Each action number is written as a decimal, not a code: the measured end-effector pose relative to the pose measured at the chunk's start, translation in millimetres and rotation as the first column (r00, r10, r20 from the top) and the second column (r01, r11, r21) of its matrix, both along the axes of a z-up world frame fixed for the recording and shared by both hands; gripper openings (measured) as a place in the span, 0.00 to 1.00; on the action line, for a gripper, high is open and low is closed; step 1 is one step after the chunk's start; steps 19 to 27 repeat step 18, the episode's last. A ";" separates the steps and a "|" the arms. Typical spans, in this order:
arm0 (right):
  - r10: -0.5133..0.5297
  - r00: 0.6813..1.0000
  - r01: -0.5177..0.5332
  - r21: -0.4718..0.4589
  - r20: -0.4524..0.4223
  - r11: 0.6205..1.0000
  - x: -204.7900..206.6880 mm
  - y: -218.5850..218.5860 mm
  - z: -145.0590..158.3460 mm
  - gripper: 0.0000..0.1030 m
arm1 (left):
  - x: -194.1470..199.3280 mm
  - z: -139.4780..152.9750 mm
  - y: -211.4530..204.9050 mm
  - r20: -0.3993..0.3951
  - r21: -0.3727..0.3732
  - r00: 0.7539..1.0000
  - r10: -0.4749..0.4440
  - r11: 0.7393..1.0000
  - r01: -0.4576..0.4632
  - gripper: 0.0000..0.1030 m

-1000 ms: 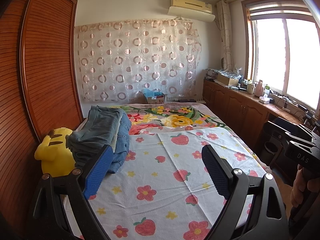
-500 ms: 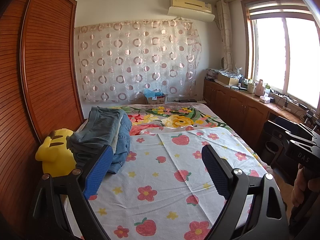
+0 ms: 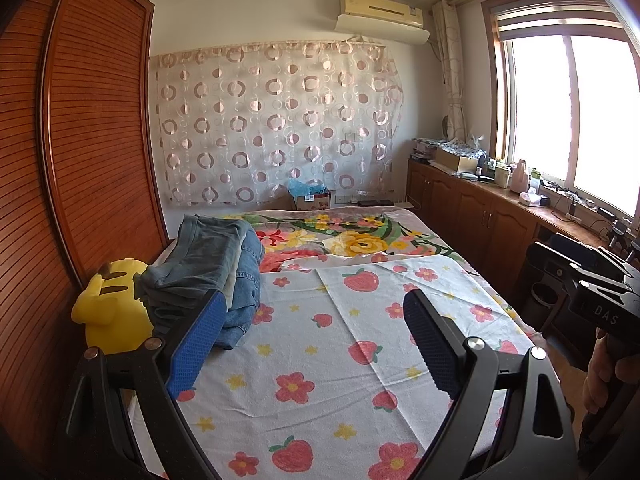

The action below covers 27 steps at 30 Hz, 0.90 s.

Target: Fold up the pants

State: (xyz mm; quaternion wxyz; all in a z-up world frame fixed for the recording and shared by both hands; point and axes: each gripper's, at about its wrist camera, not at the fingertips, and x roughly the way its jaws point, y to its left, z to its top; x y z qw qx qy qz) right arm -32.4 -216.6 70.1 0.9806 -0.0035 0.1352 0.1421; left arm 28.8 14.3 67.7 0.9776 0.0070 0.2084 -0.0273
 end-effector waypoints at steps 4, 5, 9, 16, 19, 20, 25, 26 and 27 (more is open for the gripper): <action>0.002 1.000 -0.002 0.002 -0.001 1.000 -0.2 0.3 -0.2 0.65 | -0.2 0.0 0.4 0.000 0.000 1.000 0.000 1.000 0.000 0.88; 0.002 1.000 -0.002 -0.001 -0.002 1.000 0.0 1.0 -0.2 0.65 | 0.6 0.3 -0.6 0.000 -0.001 1.000 0.001 1.000 -0.001 0.88; 0.001 1.000 -0.001 0.000 -0.004 1.000 0.1 2.3 -0.4 0.65 | 0.6 0.3 -0.7 0.000 -0.001 1.000 0.000 1.000 0.000 0.88; -0.001 1.000 0.001 -0.001 -0.004 1.000 0.6 4.0 -0.7 0.65 | 0.4 0.1 -0.7 0.000 -0.001 1.000 0.001 1.000 -0.001 0.88; 0.002 1.000 -0.002 0.001 -0.005 1.000 0.2 3.1 -1.2 0.65 | 0.5 0.1 -0.8 0.000 -0.001 1.000 0.000 1.000 0.000 0.88; 0.002 1.000 -0.002 0.001 -0.005 1.000 0.2 3.1 -1.2 0.65 | 0.5 0.1 -0.8 0.000 -0.001 1.000 0.000 1.000 0.000 0.88; 0.002 1.000 -0.002 0.001 -0.005 1.000 0.2 3.1 -1.2 0.65 | 0.5 0.1 -0.8 0.000 -0.001 1.000 0.000 1.000 0.000 0.88; 0.002 1.000 -0.002 0.001 -0.005 1.000 0.2 3.1 -1.2 0.65 | 0.5 0.1 -0.8 0.000 -0.001 1.000 0.000 1.000 0.000 0.88; 0.002 1.000 -0.002 0.001 -0.005 1.000 0.2 3.1 -1.2 0.65 | 0.5 0.1 -0.8 0.000 -0.001 1.000 0.000 1.000 0.000 0.88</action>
